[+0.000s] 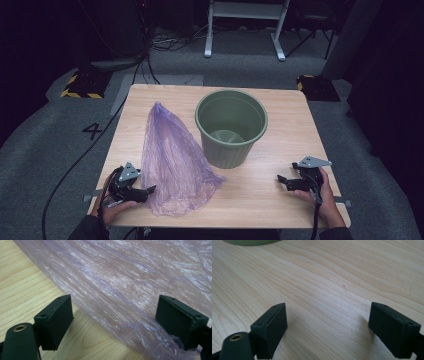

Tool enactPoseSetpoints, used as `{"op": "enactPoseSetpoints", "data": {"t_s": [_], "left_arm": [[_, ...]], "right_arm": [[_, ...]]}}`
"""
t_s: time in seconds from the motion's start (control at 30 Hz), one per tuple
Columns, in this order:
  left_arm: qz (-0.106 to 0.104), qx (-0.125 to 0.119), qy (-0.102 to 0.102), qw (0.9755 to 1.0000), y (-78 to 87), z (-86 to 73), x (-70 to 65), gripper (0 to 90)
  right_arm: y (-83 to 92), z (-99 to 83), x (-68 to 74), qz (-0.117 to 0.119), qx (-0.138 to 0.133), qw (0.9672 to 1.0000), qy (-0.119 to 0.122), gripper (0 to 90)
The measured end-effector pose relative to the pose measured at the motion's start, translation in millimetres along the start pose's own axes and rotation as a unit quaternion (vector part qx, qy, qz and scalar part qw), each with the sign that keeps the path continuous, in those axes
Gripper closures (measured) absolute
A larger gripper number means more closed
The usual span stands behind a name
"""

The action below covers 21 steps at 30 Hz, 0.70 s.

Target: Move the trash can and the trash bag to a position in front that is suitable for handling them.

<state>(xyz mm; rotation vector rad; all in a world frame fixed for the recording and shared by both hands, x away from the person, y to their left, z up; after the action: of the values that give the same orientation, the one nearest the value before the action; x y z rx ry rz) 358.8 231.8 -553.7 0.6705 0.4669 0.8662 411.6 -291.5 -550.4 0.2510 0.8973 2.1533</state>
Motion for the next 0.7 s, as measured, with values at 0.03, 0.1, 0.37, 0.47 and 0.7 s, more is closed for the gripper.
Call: {"op": "enactPoseSetpoints", "data": {"t_s": [0.03, 0.1, 0.37, 0.47, 0.7], "left_arm": [[0.0, 0.0, 0.0, 1.0, 0.0, 0.0, 0.0, 14.1], [0.0, 0.0, 0.0, 1.0, 0.0, 0.0, 0.0, 14.1], [0.0, 0.0, 0.0, 1.0, 0.0, 0.0, 0.0, 14.1], [0.0, 0.0, 0.0, 1.0, 0.0, 0.0, 0.0, 14.1], [0.0, 0.0, 0.0, 1.0, 0.0, 0.0, 0.0, 14.1]], "right_arm": [[0.4, 0.6, 0.4, 0.0, -0.001, 1.0, 0.004, 15.8], [2.0, 3.5, 1.8, -0.001, -0.007, 0.9999, 0.008, 16.0], [9.6, 18.7, 8.2, 0.003, -0.037, 0.9991, 0.02, 16.2], [11.0, 23.6, 11.4, 0.006, -0.043, 0.9988, 0.024, 16.7], [14.3, 32.9, 15.7, 0.013, -0.057, 0.9978, 0.032, 17.4]]}}
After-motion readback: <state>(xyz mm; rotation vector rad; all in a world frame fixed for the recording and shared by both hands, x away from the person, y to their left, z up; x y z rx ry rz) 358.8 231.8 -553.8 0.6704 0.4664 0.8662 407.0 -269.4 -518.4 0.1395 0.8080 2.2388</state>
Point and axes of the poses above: each handheld gripper's, and its own axes: y roughly backward along the jaws, z roughly out of its top, x roughly to its left, the point moved 7 cm from there along -y, roughly forward along the jaws, and after that the axes turned 8 degrees about y, right-handed, at the moved point
